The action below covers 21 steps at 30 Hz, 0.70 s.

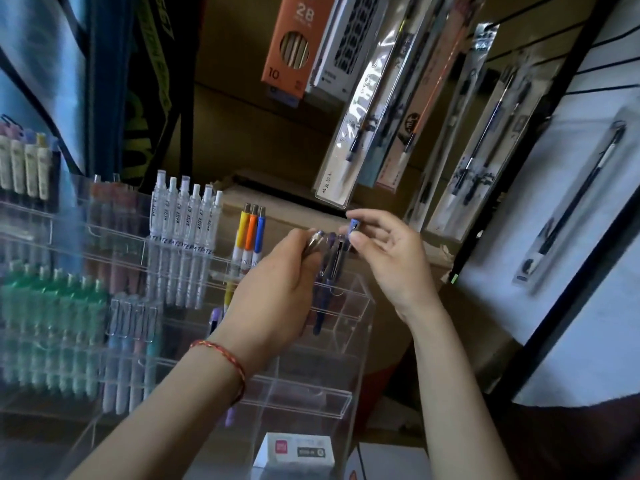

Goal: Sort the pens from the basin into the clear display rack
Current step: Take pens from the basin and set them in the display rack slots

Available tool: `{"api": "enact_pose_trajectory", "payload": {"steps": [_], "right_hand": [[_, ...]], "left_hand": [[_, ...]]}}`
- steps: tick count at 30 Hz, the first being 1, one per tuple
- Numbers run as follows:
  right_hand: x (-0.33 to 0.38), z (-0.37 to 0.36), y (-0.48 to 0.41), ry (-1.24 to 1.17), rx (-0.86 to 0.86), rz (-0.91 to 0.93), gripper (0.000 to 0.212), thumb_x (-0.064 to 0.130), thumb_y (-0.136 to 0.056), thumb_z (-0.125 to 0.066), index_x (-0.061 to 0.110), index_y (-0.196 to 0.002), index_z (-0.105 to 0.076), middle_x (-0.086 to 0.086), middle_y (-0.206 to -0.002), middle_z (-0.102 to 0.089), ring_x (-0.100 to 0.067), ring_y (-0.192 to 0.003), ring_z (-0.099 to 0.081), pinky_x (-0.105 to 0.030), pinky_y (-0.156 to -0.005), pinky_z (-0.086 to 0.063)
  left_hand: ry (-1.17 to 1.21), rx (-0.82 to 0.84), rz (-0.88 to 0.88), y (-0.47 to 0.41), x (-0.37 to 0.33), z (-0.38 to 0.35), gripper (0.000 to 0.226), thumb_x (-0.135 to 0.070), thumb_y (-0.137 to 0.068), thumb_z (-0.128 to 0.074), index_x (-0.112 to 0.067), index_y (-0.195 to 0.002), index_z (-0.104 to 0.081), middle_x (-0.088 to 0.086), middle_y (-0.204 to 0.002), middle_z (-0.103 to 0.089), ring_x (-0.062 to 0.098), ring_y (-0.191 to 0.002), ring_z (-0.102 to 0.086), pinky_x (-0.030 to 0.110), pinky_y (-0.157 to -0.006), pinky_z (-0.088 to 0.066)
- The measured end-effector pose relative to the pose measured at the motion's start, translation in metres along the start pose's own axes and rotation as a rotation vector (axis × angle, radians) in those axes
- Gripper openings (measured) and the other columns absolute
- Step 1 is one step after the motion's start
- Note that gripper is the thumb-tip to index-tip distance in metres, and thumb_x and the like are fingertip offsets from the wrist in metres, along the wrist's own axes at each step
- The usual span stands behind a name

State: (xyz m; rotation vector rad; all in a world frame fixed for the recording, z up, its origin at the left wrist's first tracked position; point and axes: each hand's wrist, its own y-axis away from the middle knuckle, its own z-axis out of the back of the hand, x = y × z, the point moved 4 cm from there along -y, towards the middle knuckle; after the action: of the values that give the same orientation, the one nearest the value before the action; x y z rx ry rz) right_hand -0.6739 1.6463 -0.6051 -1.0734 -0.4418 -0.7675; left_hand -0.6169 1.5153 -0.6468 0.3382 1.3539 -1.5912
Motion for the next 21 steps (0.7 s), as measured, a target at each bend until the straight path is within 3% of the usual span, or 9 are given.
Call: {"api": "enact_pose_trajectory", "payload": {"steps": [4, 10, 14, 21], "right_hand": [[-0.004, 0.001, 0.001, -0.026, -0.008, -0.024, 0.029, 0.005, -0.088, -0.058, 0.033, -0.096, -0.063, 0.000, -0.103, -0.069, -0.009, -0.099, -0.065, -0.029, -0.088, -0.053], [-0.010, 0.000, 0.002, -0.037, 0.019, -0.078, 0.025, 0.003, -0.087, -0.060, 0.027, -0.094, -0.066, -0.004, -0.094, -0.069, -0.017, -0.091, -0.067, -0.039, -0.084, -0.056], [-0.001, 0.010, -0.002, -0.135, -0.091, -0.046, 0.023, 0.003, -0.088, -0.058, 0.023, -0.099, -0.063, -0.005, -0.098, -0.070, -0.014, -0.089, -0.069, -0.029, -0.080, -0.056], [0.002, 0.004, 0.000, -0.097, -0.022, -0.042, 0.023, 0.005, -0.088, -0.059, 0.025, -0.098, -0.062, -0.007, -0.099, -0.069, -0.014, -0.093, -0.068, -0.037, -0.087, -0.055]], "left_hand": [[-0.082, -0.001, -0.028, 0.000, 0.002, -0.001, 0.014, -0.028, -0.098, -0.034, -0.024, -0.107, -0.043, -0.014, -0.072, -0.043, 0.004, -0.059, -0.044, 0.019, -0.052, -0.030], [-0.074, 0.044, -0.009, -0.002, -0.002, 0.002, 0.012, -0.028, -0.097, -0.032, -0.023, -0.095, -0.043, -0.009, -0.073, -0.044, 0.008, -0.061, -0.044, 0.033, -0.060, -0.041], [-0.081, 0.042, 0.002, -0.003, -0.003, 0.003, 0.018, -0.029, -0.097, -0.032, -0.017, -0.094, -0.045, -0.003, -0.076, -0.048, 0.015, -0.063, -0.047, 0.040, -0.064, -0.044], [-0.090, 0.026, 0.000, -0.004, -0.004, 0.003, 0.017, -0.028, -0.098, -0.033, -0.017, -0.093, -0.045, -0.005, -0.074, -0.047, 0.012, -0.061, -0.046, 0.033, -0.059, -0.041]]}}
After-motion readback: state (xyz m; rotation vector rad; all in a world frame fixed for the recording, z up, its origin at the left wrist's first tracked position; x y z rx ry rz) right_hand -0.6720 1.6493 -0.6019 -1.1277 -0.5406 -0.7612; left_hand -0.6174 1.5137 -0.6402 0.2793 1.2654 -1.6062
